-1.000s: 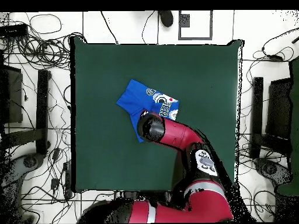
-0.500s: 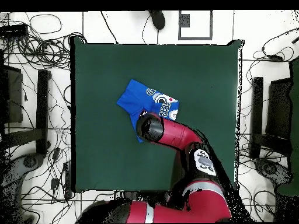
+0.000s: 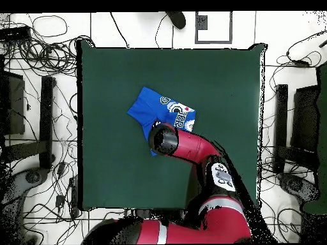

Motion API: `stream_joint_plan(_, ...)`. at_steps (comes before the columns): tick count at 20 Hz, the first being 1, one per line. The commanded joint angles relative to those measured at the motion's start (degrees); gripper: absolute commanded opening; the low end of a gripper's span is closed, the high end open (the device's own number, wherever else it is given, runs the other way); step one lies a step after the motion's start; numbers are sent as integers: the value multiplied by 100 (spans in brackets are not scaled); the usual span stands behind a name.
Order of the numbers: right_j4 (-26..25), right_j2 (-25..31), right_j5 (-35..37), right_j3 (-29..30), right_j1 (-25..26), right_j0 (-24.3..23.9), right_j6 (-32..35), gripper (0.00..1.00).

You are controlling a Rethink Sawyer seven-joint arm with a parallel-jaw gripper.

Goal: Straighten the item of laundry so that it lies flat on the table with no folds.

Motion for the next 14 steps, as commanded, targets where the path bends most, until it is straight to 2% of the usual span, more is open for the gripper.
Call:
stream_joint_plan(1,-14,523,-260,-281,538,226,735,100)
stream_joint_plan(14,-99,447,-303,-596,867,255,618,100)
